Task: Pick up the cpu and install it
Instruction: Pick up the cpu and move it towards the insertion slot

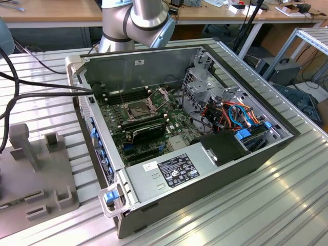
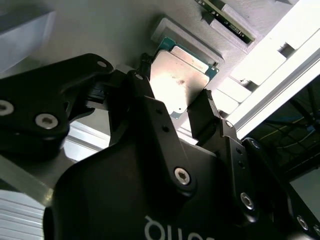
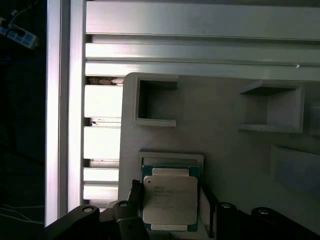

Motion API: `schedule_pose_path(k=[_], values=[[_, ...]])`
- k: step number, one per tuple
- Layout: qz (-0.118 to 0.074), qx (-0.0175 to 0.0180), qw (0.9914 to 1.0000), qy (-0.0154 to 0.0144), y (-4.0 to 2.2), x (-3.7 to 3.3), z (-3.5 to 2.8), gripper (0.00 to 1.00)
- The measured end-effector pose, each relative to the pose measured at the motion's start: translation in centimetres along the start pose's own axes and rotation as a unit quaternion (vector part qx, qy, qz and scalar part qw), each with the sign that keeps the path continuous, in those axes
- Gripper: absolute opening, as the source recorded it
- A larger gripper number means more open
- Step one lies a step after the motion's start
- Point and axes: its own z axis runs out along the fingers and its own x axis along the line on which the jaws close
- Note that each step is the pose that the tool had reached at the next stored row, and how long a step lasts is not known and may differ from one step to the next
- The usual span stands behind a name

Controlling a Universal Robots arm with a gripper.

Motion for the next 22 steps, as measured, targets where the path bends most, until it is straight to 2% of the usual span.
schedule_pose_path(k=[4, 22], values=[[0.0, 0.0002, 1.0, 0.0, 0.01, 0.0, -0.51, 0.54], [0.0, 0.0002, 1.0, 0.0, 0.07, 0.03, -4.85, 0.54]])
